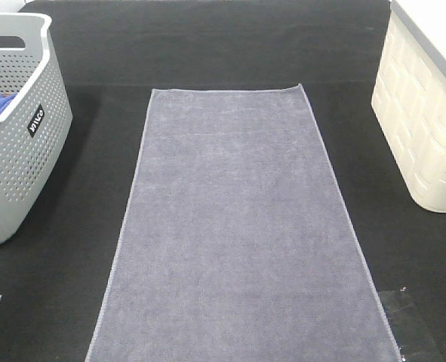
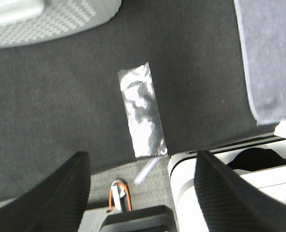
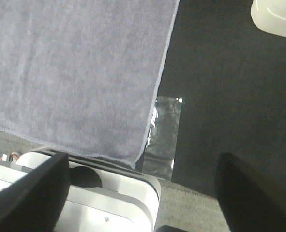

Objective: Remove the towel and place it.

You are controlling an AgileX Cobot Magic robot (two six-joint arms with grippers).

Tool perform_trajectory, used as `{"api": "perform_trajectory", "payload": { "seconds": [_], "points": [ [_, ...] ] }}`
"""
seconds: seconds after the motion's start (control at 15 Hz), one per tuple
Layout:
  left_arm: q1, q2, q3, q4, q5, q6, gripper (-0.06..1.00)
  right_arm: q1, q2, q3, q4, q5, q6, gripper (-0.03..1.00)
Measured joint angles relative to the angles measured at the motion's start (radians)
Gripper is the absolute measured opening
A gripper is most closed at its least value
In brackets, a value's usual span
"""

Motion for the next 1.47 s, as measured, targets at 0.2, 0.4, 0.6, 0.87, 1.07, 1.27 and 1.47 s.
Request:
{"api": "perform_trajectory", "payload": {
  "seconds": [0.2, 0.4, 0.6, 0.87, 1.07, 1.27, 1.47],
  "points": [
    [0.0, -0.327, 0.145, -0.018, 0.003, 0.007, 0.6, 0.0, -0.228, 0.112, -0.003, 0.001, 0.0, 0.77],
    [0.0, -0.6, 0.201, -0.031, 0.005, 0.105, 0.6, 0.0, -0.45, 0.23, -0.007, 0.002, -0.007, 0.77],
    [0.0, -0.747, 0.204, -0.07, -0.02, 0.272, 0.6, 0.0, -0.628, 0.351, -0.007, -0.03, -0.082, 0.77],
    [0.0, -0.763, 0.219, -0.144, -0.09, 0.403, 0.6, 0.0, -0.753, 0.393, 0.023, -0.114, -0.142, 0.77],
    [0.0, -0.763, 0.252, -0.183, -0.154, 0.412, 0.6, 0.0, -0.756, 0.412, 0.022, -0.149, -0.148, 0.77],
    [0.0, -0.763, 0.255, -0.204, -0.161, 0.412, 0.6, 0.0, -0.756, 0.412, 0.022, -0.15, -0.148, 0.77],
    [0.0, -0.763, 0.255, -0.207, -0.164, 0.412, 0.6, 0.0, -0.756, 0.412, 0.022, -0.15, -0.149, 0.77]
  ]
}}
